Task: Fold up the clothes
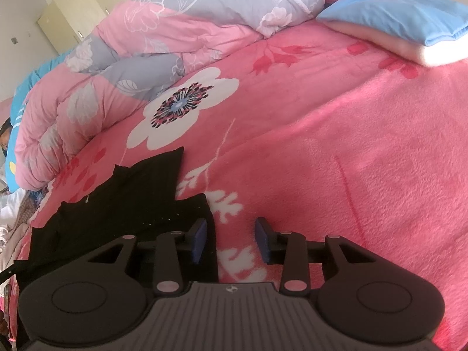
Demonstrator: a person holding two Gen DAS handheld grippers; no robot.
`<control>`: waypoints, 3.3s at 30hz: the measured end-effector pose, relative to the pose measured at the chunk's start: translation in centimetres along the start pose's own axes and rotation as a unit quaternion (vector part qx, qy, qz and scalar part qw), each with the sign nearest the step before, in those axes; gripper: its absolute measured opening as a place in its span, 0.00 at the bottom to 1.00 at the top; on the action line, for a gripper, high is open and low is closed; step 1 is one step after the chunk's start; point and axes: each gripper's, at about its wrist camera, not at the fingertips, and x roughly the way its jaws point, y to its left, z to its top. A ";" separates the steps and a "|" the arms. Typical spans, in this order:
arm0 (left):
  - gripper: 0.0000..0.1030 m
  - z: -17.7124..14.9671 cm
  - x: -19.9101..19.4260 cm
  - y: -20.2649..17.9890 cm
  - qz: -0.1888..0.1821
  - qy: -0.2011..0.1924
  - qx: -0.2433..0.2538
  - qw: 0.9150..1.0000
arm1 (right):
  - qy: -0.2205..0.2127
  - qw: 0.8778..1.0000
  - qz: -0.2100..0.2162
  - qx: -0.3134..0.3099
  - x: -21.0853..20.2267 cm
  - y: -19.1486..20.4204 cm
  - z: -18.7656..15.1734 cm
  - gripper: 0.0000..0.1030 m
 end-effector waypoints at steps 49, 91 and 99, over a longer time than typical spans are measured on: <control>0.03 0.7 1.0 0.0 0.042 -0.009 -0.041 0.998 | -0.029 0.996 0.055 -0.070 0.1 2.2 1.7 0.03; 0.03 6.7 9.6 1.2 0.073 -0.029 -0.018 0.997 | -0.069 0.992 0.032 -0.101 8.8 5.2 9.9 0.02; 0.03 6.7 11.4 1.3 0.070 -0.016 -0.016 0.997 | -0.066 0.993 0.026 -0.093 9.7 4.5 10.0 0.02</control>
